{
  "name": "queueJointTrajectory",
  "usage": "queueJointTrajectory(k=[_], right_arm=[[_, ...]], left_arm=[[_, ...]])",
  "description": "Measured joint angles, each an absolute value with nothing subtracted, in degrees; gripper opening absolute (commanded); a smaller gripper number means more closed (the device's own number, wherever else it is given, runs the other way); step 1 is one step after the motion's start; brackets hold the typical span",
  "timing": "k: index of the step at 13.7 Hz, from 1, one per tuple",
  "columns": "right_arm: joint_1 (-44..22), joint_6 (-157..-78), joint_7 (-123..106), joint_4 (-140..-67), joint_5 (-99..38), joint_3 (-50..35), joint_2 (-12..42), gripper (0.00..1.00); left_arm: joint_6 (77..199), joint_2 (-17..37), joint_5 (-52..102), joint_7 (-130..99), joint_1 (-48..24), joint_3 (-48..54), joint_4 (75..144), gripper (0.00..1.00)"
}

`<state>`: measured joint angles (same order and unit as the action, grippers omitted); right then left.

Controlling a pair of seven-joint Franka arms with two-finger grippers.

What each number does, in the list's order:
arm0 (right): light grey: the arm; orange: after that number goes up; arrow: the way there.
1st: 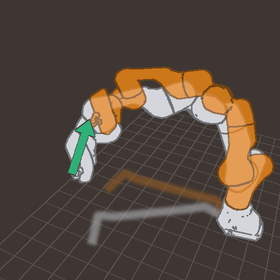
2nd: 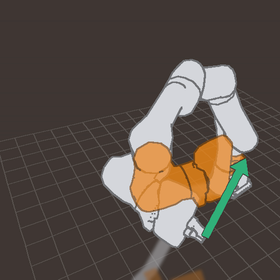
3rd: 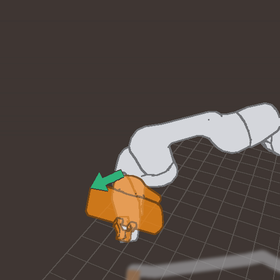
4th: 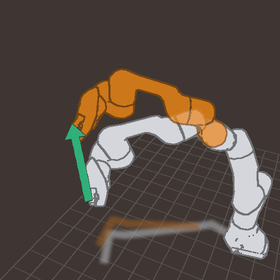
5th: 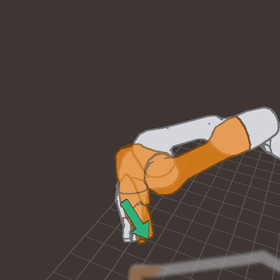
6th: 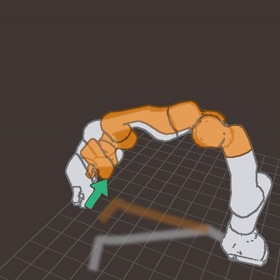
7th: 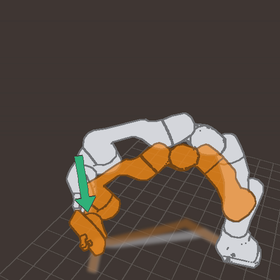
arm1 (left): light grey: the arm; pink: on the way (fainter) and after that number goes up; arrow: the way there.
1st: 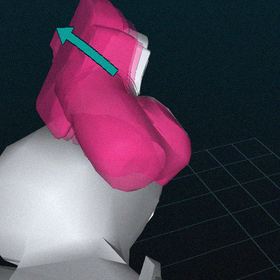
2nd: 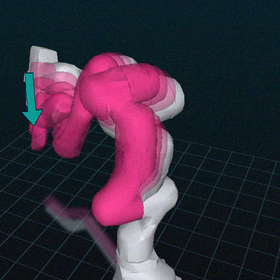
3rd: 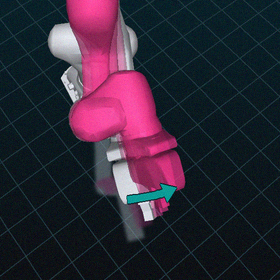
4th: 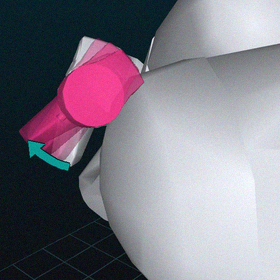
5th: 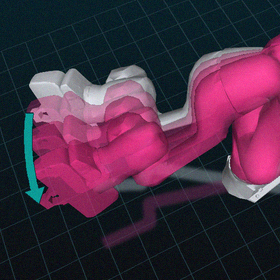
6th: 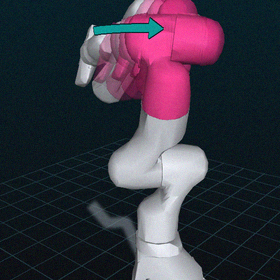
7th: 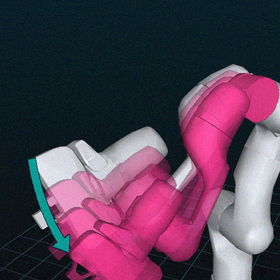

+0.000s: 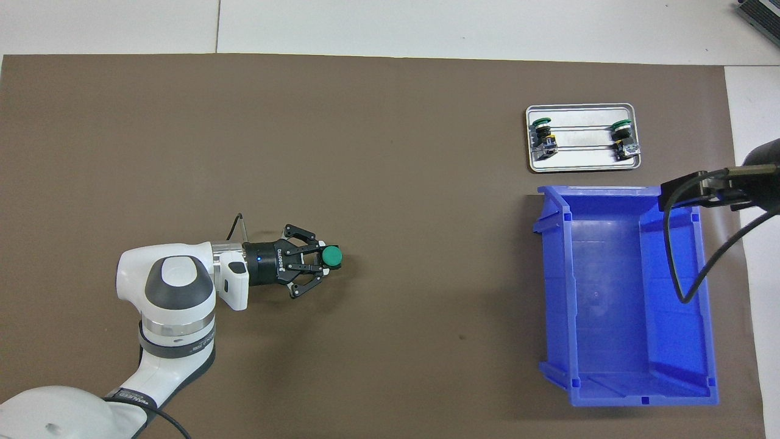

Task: Place and press button with both arms

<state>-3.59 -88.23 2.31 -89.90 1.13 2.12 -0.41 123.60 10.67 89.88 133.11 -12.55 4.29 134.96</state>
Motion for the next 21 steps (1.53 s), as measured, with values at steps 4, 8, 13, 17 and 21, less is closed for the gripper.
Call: queueJointTrajectory(k=[4, 8, 13, 17, 21], right_arm=[[-3.59, -88.23, 2.31, -89.9, 1.13, 2.12, -0.41, 1.0], [-3.59, -88.23, 2.31, -89.9, 1.13, 2.12, -0.41, 1.0], [-3.59, -88.23, 2.31, -89.9, 1.13, 2.12, -0.41, 1.0], [-3.59, -88.23, 2.31, -89.9, 1.13, 2.12, -0.41, 1.0], [-3.59, -88.23, 2.31, -89.9, 1.13, 2.12, -0.41, 1.0]], left_arm=[[119.45, 10.43, 91.27, 136.14, -9.31, 4.25, 136.63, 0.19], [112.91, 9.23, 91.44, 136.5, -6.93, 4.22, 136.79, 0.25], [110.36, 9.13, 95.01, 139.42, -6.46, 4.23, 137.7, 0.31], [110.27, 9.42, 99.61, 140.68, -6.51, 4.56, 137.87, 0.31], [110.27, 10.61, 100.45, 143.45, -6.64, 4.7, 137.99, 0.24]])
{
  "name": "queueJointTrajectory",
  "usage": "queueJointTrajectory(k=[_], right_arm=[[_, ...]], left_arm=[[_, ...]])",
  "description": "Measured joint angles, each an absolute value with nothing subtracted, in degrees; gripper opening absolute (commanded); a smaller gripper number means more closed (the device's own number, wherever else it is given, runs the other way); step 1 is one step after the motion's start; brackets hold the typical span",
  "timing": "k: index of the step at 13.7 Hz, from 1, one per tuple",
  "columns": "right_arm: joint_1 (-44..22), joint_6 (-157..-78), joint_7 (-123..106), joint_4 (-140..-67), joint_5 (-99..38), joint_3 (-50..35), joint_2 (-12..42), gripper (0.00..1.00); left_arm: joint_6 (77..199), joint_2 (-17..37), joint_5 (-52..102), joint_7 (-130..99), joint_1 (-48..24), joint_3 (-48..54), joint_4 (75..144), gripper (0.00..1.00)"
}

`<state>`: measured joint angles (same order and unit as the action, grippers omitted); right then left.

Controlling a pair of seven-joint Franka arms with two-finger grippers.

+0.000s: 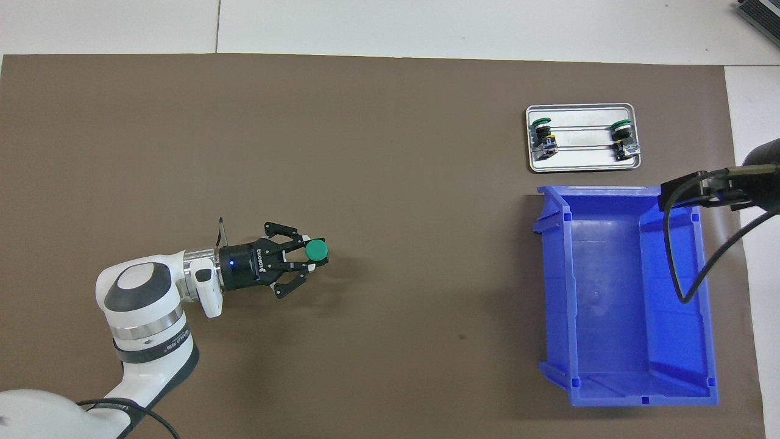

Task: Place and press button with both arms

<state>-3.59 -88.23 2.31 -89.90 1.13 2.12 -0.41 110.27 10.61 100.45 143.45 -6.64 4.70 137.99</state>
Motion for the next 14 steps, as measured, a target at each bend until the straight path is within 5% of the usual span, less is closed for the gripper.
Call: queueJointTrajectory(k=[8, 9, 11, 14], right_arm=[[-3.59, -88.23, 2.31, -89.9, 1.13, 2.12, -0.41, 1.0], [-3.59, -88.23, 2.31, -89.9, 1.13, 2.12, -0.41, 1.0], [-3.59, -88.23, 2.31, -89.9, 1.13, 2.12, -0.41, 1.0], [-3.59, -88.23, 2.31, -89.9, 1.13, 2.12, -0.41, 1.0]], left_arm=[[103.99, 17.91, 101.74, 153.65, -6.35, 4.27, 138.28, 0.29], [103.71, 18.04, 101.74, 153.85, -6.33, 4.24, 138.28, 0.35], [103.66, 18.04, 101.74, 153.95, -6.33, 4.24, 138.28, 0.7], [103.64, 18.04, 101.74, 154.01, -6.15, 4.13, 138.28, 0.8]])
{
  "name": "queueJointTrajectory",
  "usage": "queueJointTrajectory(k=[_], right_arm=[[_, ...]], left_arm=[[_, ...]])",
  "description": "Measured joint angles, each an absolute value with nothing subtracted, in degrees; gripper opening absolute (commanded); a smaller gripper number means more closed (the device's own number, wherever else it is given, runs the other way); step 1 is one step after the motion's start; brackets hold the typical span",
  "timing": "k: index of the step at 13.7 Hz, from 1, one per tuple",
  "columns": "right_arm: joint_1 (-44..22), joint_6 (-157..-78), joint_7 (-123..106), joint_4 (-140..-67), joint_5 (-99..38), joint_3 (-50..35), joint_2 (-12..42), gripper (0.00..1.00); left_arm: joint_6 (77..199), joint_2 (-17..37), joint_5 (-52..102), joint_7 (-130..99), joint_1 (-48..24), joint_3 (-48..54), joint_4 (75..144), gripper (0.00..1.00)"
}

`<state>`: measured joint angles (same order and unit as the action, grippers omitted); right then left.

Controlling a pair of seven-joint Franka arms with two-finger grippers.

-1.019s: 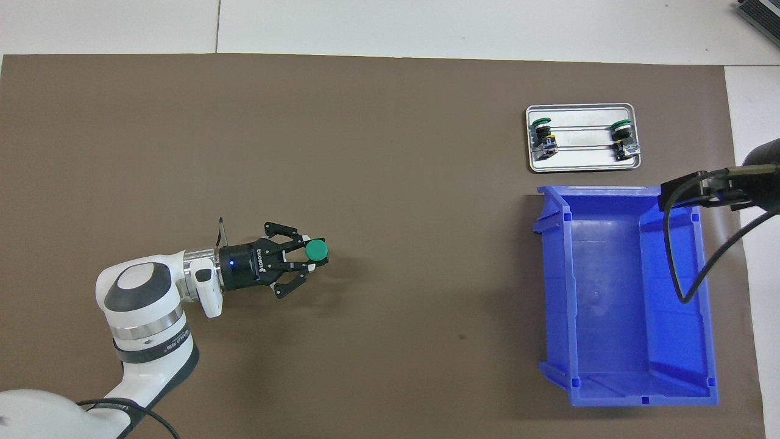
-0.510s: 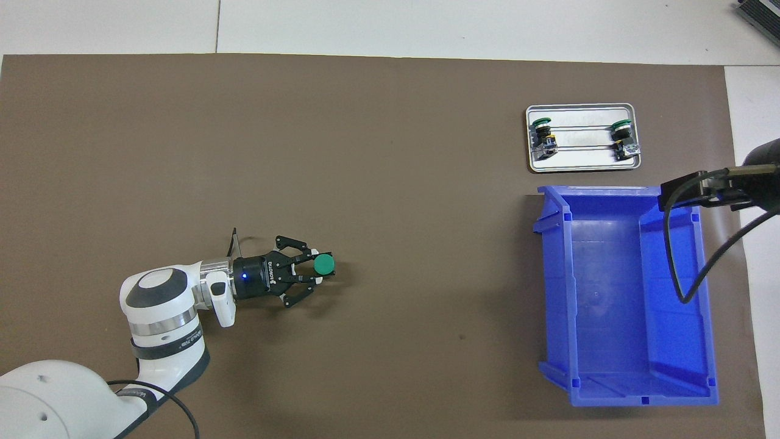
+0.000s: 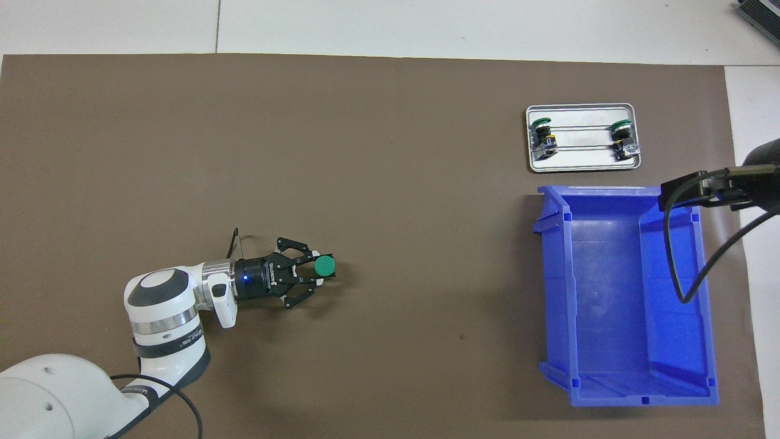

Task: Place and press button with both arms

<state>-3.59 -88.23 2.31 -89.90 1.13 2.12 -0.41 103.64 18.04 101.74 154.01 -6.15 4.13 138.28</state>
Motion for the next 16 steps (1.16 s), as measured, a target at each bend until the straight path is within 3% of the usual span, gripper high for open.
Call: queueJointTrajectory(k=[2, 5, 16], right_arm=[[-3.59, -88.23, 2.31, -89.9, 1.13, 2.12, -0.41, 1.0], [-3.59, -88.23, 2.31, -89.9, 1.13, 2.12, -0.41, 1.0], [-3.59, -88.23, 2.31, -89.9, 1.13, 2.12, -0.41, 1.0]], left_arm=[[103.59, 18.04, 101.74, 154.08, -5.63, 4.07, 138.28, 0.84], [103.6, 18.05, 101.74, 154.12, -5.56, 4.08, 138.34, 0.99], [103.71, 18.16, 101.74, 155.31, -5.56, 4.13, 141.02, 0.99]])
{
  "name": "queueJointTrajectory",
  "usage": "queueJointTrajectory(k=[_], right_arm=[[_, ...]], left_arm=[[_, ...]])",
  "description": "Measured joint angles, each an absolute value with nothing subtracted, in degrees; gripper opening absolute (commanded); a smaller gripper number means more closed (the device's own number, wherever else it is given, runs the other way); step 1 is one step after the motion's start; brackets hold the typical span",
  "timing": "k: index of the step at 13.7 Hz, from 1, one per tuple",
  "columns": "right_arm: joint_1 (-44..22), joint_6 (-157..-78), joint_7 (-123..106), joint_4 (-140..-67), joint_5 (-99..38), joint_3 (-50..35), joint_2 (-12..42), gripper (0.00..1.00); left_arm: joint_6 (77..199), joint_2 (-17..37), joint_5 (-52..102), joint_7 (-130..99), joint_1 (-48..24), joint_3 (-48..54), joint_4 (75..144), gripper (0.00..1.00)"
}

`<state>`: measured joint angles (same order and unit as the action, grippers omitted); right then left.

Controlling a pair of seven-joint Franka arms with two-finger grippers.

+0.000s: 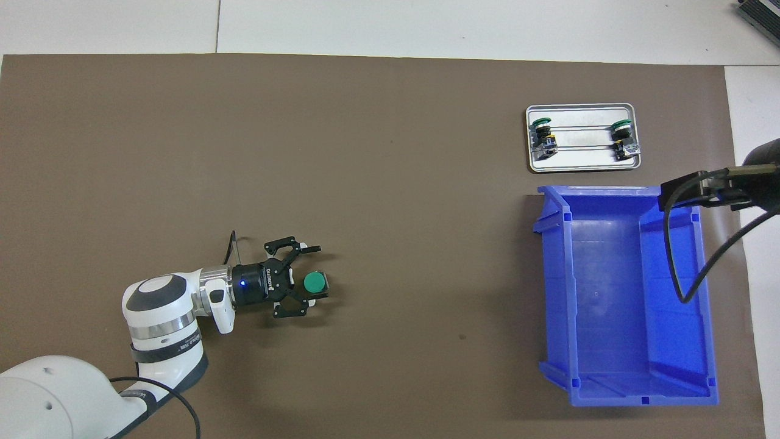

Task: Place and press button with both arms

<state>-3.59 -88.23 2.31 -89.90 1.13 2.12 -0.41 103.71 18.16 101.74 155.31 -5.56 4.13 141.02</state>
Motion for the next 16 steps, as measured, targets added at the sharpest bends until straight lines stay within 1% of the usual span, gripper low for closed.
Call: queueJointTrajectory(k=[3, 4, 5, 6, 10, 13, 16], right_arm=[[-3.59, -88.23, 2.31, -89.9, 1.13, 2.12, -0.41, 1.0], [-3.59, -88.23, 2.31, -89.9, 1.13, 2.12, -0.41, 1.0], [-3.59, -88.23, 2.31, -89.9, 1.13, 2.12, -0.41, 1.0], [-3.59, -88.23, 2.31, -89.9, 1.13, 2.12, -0.41, 1.0], [-3.59, -88.23, 2.31, -89.9, 1.13, 2.12, -0.41, 1.0], [-3.59, -88.23, 2.31, -89.9, 1.13, 2.12, -0.41, 1.0], [-3.59, -88.23, 2.31, -89.9, 1.13, 2.12, -0.41, 1.0]], left_arm=[[103.72, 18.16, 101.74, 155.35, -5.56, 4.07, 141.59, 0.99], [103.73, 18.16, 101.74, 155.36, -5.54, 4.01, 141.72, 0.98], [103.73, 18.16, 101.71, 155.36, -5.52, 3.95, 141.82, 0.93], [103.74, 18.16, 101.68, 155.36, -5.51, 3.89, 141.89, 0.92], [103.77, 18.16, 101.61, 155.36, -4.69, 3.66, 142.41, 0.92], [103.72, 18.15, 98.72, 155.36, -1.57, 3.62, 142.55, 0.92], [102.43, 18.07, 93.39, 154.81, 3.91, 3.59, 142.44, 0.92]])
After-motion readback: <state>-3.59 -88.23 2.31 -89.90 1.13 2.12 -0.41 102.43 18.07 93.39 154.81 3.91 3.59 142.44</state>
